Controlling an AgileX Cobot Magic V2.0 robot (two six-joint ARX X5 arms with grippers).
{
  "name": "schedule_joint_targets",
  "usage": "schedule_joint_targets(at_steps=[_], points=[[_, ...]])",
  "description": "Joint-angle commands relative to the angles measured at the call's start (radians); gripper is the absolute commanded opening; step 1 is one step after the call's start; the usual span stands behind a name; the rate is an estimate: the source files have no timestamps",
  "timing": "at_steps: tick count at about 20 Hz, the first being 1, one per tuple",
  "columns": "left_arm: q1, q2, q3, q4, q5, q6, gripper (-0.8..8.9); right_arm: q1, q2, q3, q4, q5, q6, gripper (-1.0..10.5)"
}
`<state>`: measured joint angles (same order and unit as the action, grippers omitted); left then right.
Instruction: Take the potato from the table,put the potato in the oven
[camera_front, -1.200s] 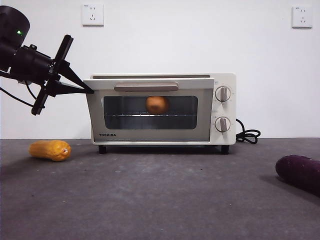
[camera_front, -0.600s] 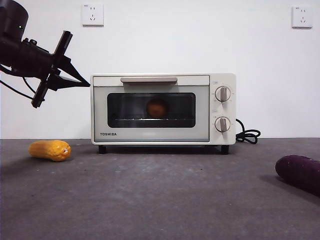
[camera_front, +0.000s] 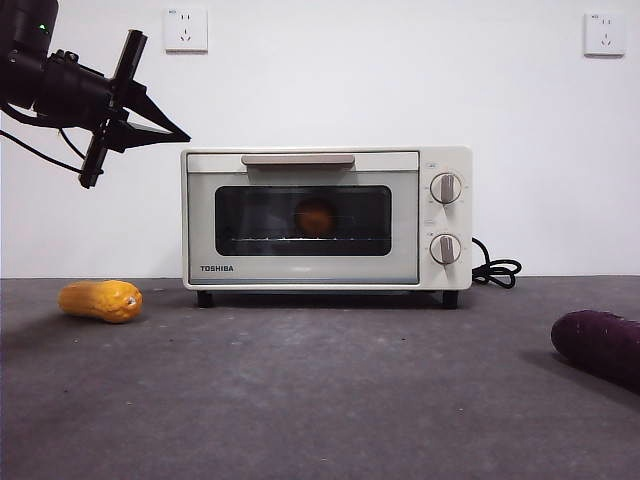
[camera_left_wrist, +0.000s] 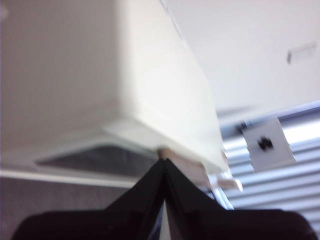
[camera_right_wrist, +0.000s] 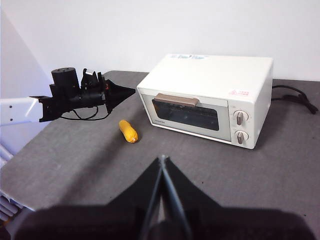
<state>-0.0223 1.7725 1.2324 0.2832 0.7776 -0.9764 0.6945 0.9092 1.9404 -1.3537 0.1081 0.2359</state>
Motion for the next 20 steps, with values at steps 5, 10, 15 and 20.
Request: schedule_joint_targets(at_steps=[5,10,15,20], points=[[-0.015,-0.058,-0.002,-0.135,0.116,0.143,-0.06,0.001,0.004,-0.009,-0.024,0.018,-0.004,0.0],[-0.023,-0.2,-0.002,-0.336,0.113,0.346,-0.06,0.001,0.011,-0.009,-0.024,0.061,-0.004,0.0],[-0.022,-0.388,-0.002,-0.515,0.113,0.501,-0.05,0.001,0.018,-0.009,-0.024,0.088,-0.004,0.0],[-0.015,-0.552,-0.001,-0.573,0.113,0.509,-0.04,0.001,0.026,-0.009,-0.024,0.13,-0.004,0.0]])
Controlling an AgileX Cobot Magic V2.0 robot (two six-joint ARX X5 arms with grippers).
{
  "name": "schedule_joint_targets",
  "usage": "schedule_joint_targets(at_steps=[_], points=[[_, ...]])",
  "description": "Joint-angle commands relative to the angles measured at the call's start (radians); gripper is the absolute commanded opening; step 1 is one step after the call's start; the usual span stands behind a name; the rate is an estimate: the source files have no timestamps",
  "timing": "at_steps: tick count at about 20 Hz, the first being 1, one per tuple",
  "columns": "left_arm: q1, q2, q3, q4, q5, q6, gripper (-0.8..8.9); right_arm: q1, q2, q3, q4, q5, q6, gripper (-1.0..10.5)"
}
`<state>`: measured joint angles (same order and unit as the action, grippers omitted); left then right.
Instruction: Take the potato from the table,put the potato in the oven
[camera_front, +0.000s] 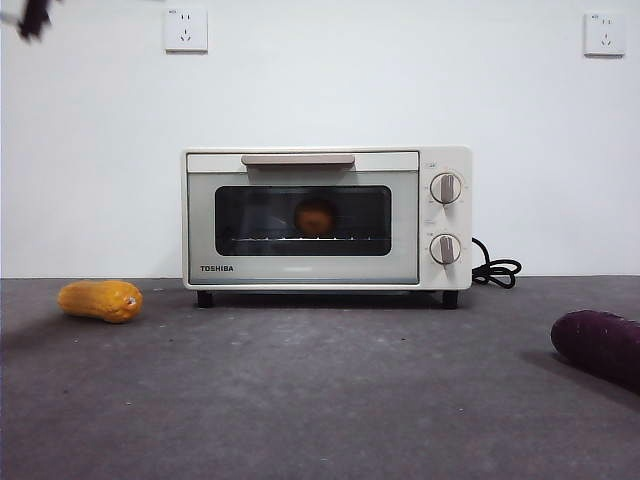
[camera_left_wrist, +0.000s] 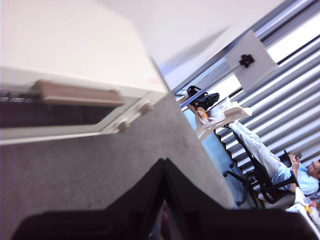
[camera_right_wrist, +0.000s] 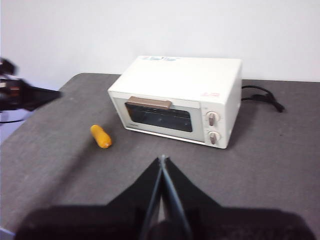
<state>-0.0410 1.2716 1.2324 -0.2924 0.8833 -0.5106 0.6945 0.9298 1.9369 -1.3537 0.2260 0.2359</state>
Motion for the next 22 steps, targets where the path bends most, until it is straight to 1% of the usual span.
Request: schedule_joint_targets(at_steps=[1,8,18,19,20,21,22], points=[[0.003,-0.079,0.001,0.003,0.007,0.043,-0.04,0.001,0.01,-0.005,-0.024,0.012,-0.004,0.0],[-0.002,-0.192,0.021,0.002,0.007,0.043,-0.04,0.001,0.022,-0.005,-0.024,0.017,-0.004,0.0],[-0.002,-0.191,0.041,0.001,0.007,0.043,-0.04,0.001,0.037,-0.005,-0.024,0.018,-0.004,0.0],[0.0,-0.191,0.041,-0.002,0.003,0.055,-0.04,0.001,0.04,-0.005,-0.024,0.018,-0.004,0.0],[0.006,-0.191,0.041,-0.001,-0.021,0.117,-0.04,0.001,0.043,-0.005,-0.024,0.018,-0.004,0.0],[0.011,-0.191,0.041,-0.008,-0.063,0.214,-0.04,0.001,0.043,-0.005,-0.024,0.018,-0.004,0.0],[0.012,-0.196,0.041,-0.031,-0.119,0.331,-0.04,0.001,0.045,-0.005,-0.024,0.018,-0.004,0.0]])
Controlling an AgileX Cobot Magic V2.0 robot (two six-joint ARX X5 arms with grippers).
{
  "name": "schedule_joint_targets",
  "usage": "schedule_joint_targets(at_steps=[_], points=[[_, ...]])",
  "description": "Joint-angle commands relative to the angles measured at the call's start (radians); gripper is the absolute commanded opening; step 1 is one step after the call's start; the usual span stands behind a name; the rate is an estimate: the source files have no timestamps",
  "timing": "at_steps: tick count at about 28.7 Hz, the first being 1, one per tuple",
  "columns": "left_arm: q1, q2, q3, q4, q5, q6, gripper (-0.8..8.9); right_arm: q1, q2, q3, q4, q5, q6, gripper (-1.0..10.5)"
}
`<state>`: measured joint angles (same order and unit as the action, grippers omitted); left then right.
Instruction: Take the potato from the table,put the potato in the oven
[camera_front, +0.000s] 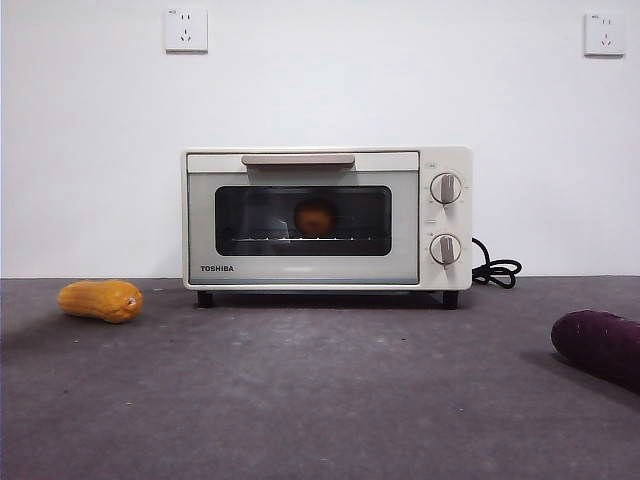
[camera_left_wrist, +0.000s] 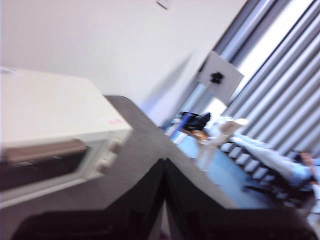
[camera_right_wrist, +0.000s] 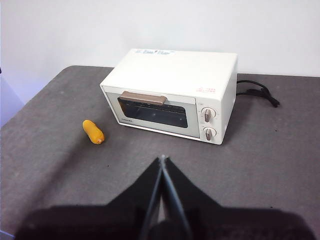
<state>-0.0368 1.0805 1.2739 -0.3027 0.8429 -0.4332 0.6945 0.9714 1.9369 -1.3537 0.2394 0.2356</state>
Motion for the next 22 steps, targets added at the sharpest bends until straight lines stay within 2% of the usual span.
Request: schedule_joint_targets(at_steps=[1,3,5,7,10,15,22], points=[[0.008,-0.016,-0.001,-0.051,-0.145,0.365,-0.04,0.001,0.009,-0.005,-0.024,0.004,-0.003,0.0],[0.004,-0.043,-0.006,-0.144,-0.32,0.576,-0.04,0.001,0.014,-0.005,-0.024,0.004,-0.003,0.0],[0.0,-0.076,-0.031,-0.203,-0.422,0.692,-0.04,0.001,0.02,-0.005,-0.024,0.004,-0.004,0.0],[0.002,-0.123,-0.088,-0.2,-0.437,0.742,-0.04,0.001,0.027,-0.005,-0.024,0.004,-0.003,0.0],[0.021,-0.22,-0.226,-0.133,-0.465,0.757,-0.04,0.001,0.041,-0.005,-0.024,0.004,-0.003,0.0],[0.05,-0.409,-0.532,0.08,-0.605,0.739,-0.04,0.001,0.064,-0.005,-0.024,0.004,-0.003,0.0],[0.05,-0.656,-0.906,0.239,-0.637,0.651,-0.04,0.0,0.111,-0.005,-0.024,0.004,-0.003,0.0]])
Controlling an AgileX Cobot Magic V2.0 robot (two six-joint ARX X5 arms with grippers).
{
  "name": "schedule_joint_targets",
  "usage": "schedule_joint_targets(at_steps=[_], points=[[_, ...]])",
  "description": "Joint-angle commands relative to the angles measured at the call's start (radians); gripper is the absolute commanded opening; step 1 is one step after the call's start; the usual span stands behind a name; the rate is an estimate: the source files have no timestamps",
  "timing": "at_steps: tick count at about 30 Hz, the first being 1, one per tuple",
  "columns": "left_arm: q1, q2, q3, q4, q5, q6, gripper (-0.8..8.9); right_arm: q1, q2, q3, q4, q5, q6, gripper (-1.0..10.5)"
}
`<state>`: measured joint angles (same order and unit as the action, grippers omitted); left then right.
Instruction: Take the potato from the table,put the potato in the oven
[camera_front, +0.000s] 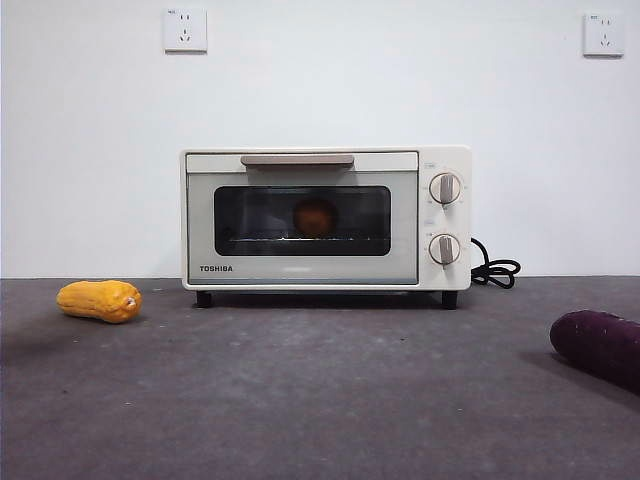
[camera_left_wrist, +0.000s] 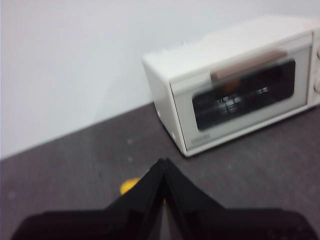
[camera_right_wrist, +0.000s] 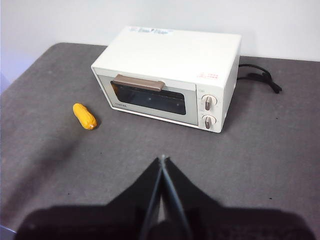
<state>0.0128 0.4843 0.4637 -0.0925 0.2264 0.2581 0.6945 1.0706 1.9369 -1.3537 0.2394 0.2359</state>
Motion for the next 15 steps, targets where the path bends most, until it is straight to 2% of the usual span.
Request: schedule_joint_targets(at_steps=[1,7,11,15], points=[[0.0,-0.092,-0.137,0.031,-0.026,-0.058,-0.04,0.0,0.019,-0.005,-0.024,0.004,-0.004,0.0],[-0.001,-0.263,-0.336,0.04,-0.132,-0.154,-0.04,0.0,0.069,-0.005,-0.024,0.004,-0.004,0.0],[-0.01,-0.368,-0.439,0.08,-0.146,-0.202,-0.04,0.0,0.109,-0.005,-0.024,0.004,-0.004,0.0],[-0.016,-0.446,-0.456,0.028,-0.157,-0.206,-0.04,0.0,0.154,-0.005,-0.024,0.004,-0.004,0.0]])
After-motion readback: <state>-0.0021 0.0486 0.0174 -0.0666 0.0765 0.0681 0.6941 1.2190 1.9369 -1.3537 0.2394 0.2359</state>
